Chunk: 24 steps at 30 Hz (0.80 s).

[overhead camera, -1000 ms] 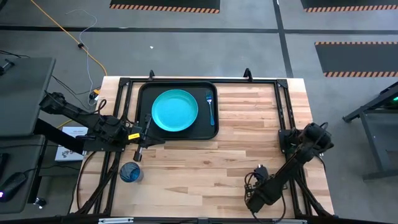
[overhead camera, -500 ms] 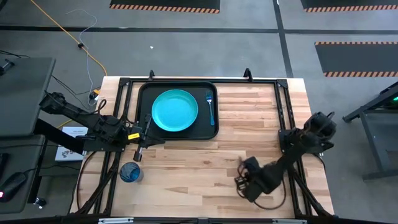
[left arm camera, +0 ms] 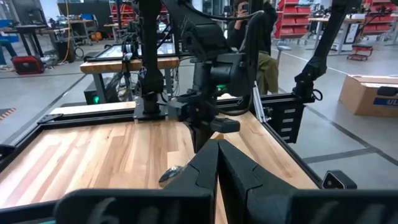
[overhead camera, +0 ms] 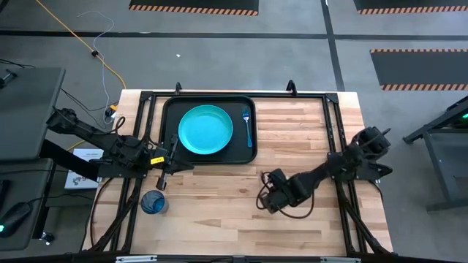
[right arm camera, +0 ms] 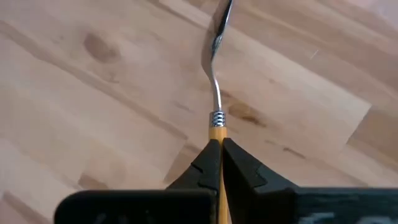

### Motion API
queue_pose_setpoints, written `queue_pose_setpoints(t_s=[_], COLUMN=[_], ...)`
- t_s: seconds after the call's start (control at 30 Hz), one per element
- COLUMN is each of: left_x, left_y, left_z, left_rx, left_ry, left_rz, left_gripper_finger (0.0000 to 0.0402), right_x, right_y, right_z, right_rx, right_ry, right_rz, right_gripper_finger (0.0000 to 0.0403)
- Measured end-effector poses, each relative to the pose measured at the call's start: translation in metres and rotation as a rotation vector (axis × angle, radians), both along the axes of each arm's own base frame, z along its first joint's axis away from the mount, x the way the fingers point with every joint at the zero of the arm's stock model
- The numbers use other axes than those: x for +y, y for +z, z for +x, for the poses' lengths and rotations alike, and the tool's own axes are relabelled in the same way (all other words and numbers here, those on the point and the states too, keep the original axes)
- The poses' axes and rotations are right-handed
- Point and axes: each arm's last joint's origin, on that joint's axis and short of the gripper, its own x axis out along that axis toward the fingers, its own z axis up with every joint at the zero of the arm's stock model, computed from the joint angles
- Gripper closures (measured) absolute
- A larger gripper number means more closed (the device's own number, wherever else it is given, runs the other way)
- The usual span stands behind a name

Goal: Pick and place plate/cup/fork/spoon on tray
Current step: Put the orange spoon on the black serving tray beside the blue fork

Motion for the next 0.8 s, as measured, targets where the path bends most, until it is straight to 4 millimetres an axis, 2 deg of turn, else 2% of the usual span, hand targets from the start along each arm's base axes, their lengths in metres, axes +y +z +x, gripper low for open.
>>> queue_pose_setpoints(t_s=[0.23,0.57,0.8], left_x=[0.000,0.000,0.000], left_y=[0.000,0.000,0.000], left_z=[0.000,0.000,0.000], left_rx=[0.002,0.006,0.006], left_ry=[0.001,0.001,0.001], left_rz=[-0.004,-0.007,-0.007], left_gripper_finger=[0.0402,0.0402,0.0402], right_x=[-0.005,0.004,0.003], right_y=[-0.008,-0.040,-0.040], right_z=[0.000,0.002,0.004], right_rx=[0.069,0.195,0.162], right_ry=[0.002,0.021,0.009], right_rz=[-0.022,-0.036,-0.075], right_gripper_finger=[0.0402,0.0402,0.0403])
